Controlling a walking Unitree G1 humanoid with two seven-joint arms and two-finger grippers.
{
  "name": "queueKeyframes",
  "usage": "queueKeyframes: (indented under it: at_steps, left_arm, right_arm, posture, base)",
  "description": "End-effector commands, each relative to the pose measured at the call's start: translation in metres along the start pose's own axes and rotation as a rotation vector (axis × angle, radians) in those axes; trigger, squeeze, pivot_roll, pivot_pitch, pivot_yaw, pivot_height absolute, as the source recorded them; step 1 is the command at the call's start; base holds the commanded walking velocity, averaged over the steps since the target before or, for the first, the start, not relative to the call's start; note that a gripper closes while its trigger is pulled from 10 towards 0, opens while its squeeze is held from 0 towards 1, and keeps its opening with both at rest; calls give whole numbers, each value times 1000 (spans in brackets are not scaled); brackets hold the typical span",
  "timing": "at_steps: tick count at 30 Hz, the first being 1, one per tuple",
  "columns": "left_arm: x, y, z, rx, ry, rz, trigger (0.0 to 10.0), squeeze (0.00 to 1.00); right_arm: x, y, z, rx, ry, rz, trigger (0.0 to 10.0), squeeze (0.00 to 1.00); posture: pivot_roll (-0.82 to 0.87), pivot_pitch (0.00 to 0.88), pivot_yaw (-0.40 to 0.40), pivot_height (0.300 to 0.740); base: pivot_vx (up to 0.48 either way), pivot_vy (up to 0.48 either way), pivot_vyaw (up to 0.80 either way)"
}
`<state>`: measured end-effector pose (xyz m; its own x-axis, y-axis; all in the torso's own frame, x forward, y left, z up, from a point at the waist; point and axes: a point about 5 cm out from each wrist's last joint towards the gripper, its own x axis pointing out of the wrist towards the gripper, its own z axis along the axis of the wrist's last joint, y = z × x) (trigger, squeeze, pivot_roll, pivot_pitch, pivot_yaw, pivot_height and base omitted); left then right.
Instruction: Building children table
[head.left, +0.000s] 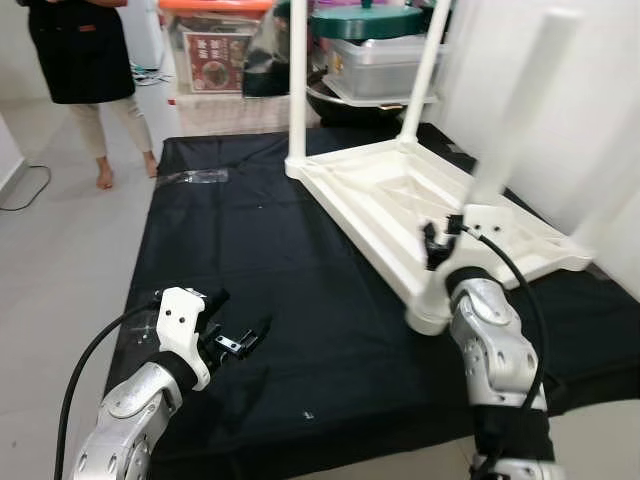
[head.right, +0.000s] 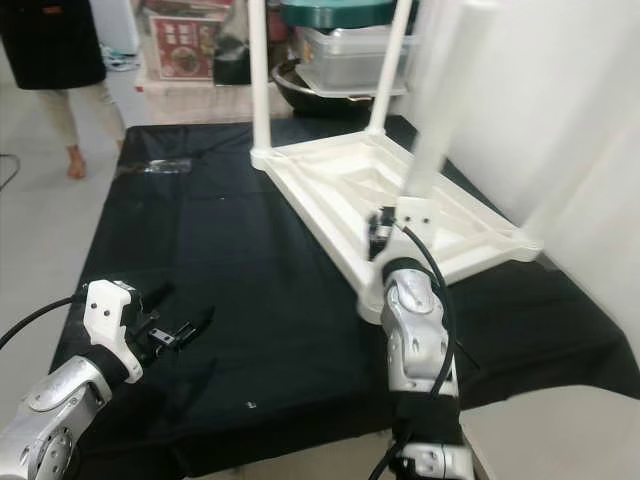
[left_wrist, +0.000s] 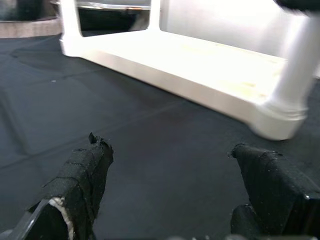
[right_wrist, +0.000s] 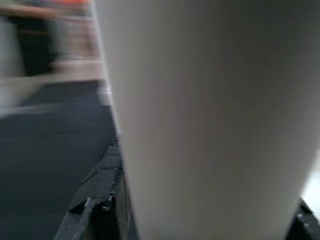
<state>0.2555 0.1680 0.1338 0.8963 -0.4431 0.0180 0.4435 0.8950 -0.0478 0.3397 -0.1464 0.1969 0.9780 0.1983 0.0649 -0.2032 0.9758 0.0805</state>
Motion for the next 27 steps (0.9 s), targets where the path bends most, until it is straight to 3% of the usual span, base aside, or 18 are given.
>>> queueKeyframes:
  at_steps: [1,2,3,4,7,11,12,13,14,15,16,18,19,21,22,23,25,27]
  left_arm:
    - [-1,2,-3,-11,14,1,10000,0]
    - [0,3,-3,-11,13,2,10000,0]
    - [0,3,-3,-11,13,2,10000,0]
    - [0,2,-3,-11,13,3,10000,0]
    - [1,2,-4,-12,11,5,10000,0]
    - [2,1,-5,-13,10,6,10000,0]
    - [2,1,-5,-13,9,8,10000,0]
    - [2,1,-5,-13,9,8,10000,0]
    - [2,0,-5,-13,8,10,10000,0]
    - [1,0,-5,-13,8,11,10000,0]
    - [0,0,-5,-14,8,12,10000,0]
    - [0,0,-5,-14,8,12,10000,0]
    - [0,-1,-5,-14,8,11,10000,0]
    - [-2,-1,-5,-15,10,7,10000,0]
    - [-2,-1,-5,-15,10,7,10000,0]
    - [-3,-1,-5,-15,10,5,10000,0]
    - [-3,-1,-5,-15,10,5,10000,0]
    - [-3,-1,-4,-15,11,1,10000,0]
  right_arm:
    - [10,28,21,5,-85,274,10000,0]
    - [11,30,28,-12,-105,406,10000,0]
    - [11,30,28,-12,-105,406,10000,0]
    - [11,31,30,-27,-104,508,10000,0]
    - [11,34,23,-31,-58,648,10000,0]
    - [14,45,4,-28,17,689,10000,0]
    - [17,53,-10,-39,62,671,4941,0]
    - [17,53,-10,-39,62,671,4941,0]
    - [21,57,-21,-94,95,606,3412,0]
    - [30,54,-31,-153,136,446,1412,0]
    - [38,38,-40,-131,200,182,0,0]
    - [38,38,-40,-131,200,182,0,0]
    - [38,14,-46,-93,238,-65,0,0]
    - [16,-30,-52,-36,273,-480,0,0]
    - [16,-30,-52,-36,273,-480,0,0]
    - [6,-42,-52,-37,267,-575,0,0]
    - [6,-42,-52,-37,267,-575,0,0]
    - [-18,-54,-51,-45,290,-724,0,0]
  posture:
    - [52,0,-79,740]
    - [60,0,-87,740]
    - [60,0,-87,740]
    - [67,0,-92,740]
    - [64,0,-97,740]
    - [74,0,-104,740]
    - [85,0,-112,740]
    - [85,0,-112,740]
    - [85,0,-112,740]
    - [85,0,-112,740]
    - [81,0,-104,740]
    - [81,0,-104,740]
    - [81,0,-103,740]
    - [59,0,-86,740]
    - [59,0,-86,740]
    - [54,0,-82,740]
    - [54,0,-82,740]
    - [40,0,-73,740]
  base:
    - [0,0,0]
    - [0,0,0]
    - [0,0,0]
    - [0,0,0]
    - [0,0,0]
    - [0,0,0]
    - [0,0,0]
    - [0,0,0]
    - [0,0,0]
    - [0,0,0]
    - [0,0,0]
    - [0,0,0]
    - [0,0,0]
    - [0,0,0]
    - [0,0,0]
    - [0,0,0]
    - [0,0,0]
    - [0,0,0]
